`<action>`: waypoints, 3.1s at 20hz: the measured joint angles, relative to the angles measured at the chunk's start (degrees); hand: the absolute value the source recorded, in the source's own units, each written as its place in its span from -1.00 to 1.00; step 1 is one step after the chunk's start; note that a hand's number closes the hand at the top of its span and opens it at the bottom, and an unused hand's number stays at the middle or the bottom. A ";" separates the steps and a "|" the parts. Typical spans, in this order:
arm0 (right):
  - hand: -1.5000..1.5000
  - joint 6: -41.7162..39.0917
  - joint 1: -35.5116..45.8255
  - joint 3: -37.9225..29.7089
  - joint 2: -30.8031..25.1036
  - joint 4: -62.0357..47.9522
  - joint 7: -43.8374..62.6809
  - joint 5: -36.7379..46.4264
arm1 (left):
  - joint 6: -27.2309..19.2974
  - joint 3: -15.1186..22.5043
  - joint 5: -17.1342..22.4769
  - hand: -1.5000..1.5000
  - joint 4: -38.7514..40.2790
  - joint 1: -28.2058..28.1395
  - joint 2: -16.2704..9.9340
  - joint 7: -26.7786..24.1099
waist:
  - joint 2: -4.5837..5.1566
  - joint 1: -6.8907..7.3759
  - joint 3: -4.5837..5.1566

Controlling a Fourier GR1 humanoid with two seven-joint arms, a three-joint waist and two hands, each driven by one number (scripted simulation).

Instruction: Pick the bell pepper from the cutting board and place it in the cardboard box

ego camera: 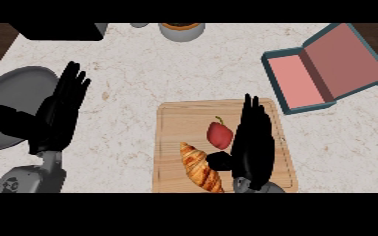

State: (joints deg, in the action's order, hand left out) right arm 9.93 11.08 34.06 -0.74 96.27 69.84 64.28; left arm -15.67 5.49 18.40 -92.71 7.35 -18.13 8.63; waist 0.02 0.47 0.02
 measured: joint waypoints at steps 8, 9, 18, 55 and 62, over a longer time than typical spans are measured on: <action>-1.00 2.79 1.35 -0.35 0.04 -4.13 -0.53 -2.20 | 0.16 -0.09 -1.01 0.00 0.44 0.43 0.78 0.43 | -0.05 -0.02 0.01; -1.00 3.20 1.72 -0.58 0.04 -4.78 -0.65 -2.62 | 0.17 -0.26 -1.14 0.00 0.34 0.43 0.71 0.50 | -0.07 0.00 0.01; -1.00 5.31 2.37 -0.59 -0.01 -7.75 -1.22 -4.39 | 0.18 -0.31 -2.09 0.00 -0.05 0.46 2.12 0.88 | -0.30 -0.11 0.08; 1.00 -5.87 46.56 16.88 0.64 -29.46 -14.95 -25.78 | 2.66 -1.02 -5.41 0.00 0.60 1.05 5.37 1.13 | 0.18 1.88 0.02; 1.00 -1.78 54.23 10.97 0.36 -26.42 -9.80 -22.46 | 3.46 -2.20 -4.94 0.00 0.11 -0.10 4.77 1.39 | -0.19 0.60 0.02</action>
State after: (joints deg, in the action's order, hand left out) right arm 8.15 65.30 45.03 -0.38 69.85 60.04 41.83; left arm -12.21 3.29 13.45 -92.60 7.25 -13.35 10.02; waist -0.17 1.07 0.04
